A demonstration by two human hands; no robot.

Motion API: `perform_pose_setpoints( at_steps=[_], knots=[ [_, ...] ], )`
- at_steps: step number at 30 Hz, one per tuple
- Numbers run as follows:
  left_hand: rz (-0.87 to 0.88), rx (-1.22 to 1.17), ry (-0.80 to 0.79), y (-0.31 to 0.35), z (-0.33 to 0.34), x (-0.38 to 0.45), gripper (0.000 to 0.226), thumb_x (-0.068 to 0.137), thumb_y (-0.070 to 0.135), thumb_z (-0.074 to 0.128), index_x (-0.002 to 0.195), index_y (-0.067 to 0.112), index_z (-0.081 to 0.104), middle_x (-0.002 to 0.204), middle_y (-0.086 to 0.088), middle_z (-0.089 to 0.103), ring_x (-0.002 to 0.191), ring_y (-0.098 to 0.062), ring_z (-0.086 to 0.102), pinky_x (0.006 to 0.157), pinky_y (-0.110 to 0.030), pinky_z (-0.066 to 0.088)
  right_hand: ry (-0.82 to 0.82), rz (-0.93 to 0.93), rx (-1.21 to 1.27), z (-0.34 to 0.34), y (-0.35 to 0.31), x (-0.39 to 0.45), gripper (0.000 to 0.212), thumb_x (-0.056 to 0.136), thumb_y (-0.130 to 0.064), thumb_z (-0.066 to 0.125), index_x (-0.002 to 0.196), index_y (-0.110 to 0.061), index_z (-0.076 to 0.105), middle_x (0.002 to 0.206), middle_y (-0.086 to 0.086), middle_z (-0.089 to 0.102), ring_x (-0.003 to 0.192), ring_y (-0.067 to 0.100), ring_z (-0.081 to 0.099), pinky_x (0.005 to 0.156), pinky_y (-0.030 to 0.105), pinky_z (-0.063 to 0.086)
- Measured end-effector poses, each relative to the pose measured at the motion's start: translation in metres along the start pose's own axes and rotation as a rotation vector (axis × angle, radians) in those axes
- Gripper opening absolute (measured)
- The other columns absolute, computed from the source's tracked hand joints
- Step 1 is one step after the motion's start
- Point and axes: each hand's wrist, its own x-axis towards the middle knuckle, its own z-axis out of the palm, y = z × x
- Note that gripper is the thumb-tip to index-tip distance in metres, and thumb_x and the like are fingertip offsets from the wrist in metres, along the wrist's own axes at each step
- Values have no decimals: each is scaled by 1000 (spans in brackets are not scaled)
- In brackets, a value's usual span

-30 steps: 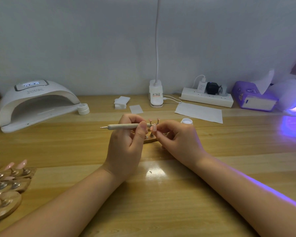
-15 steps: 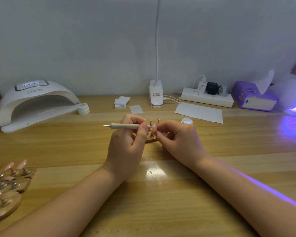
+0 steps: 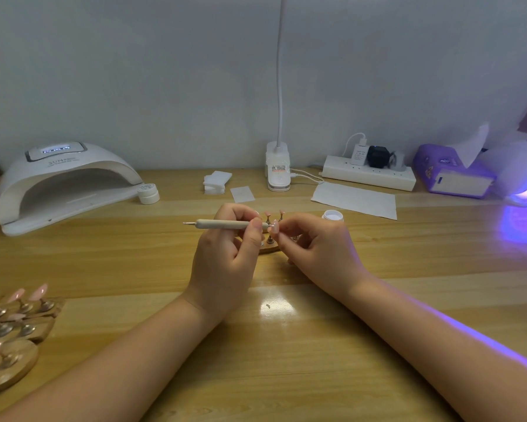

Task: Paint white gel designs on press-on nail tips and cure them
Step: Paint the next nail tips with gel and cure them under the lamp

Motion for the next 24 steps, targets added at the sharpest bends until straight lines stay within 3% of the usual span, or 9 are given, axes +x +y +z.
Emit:
perform_pose_setpoints(
  at_steps=[11,17,24],
  knots=[
    [23,4,-6,2,0,0,12,91,36,48,90,26,54,75,2,63,68,-21,63,60,-48,51,-6,5,-3,0,-1,0,9,87,-15,70,95,-16,73,83,-7,71,63,17,66,62,43,55],
    [50,-17,20,4,-1,0,8,90,39,46,91,32,51,78,4,63,72,-20,64,61,-40,51,-19,19,0,-1,-1,0,10,88,-15,69,97,-16,73,84,-7,71,63,18,66,62,43,55],
    [59,-77,27,3,0,1,5,90,25,52,93,29,50,83,5,62,77,-10,63,66,-23,51,3,16,-7,-1,-1,1,8,87,-14,70,94,-17,73,80,-12,69,59,14,64,61,41,54]
  ],
)
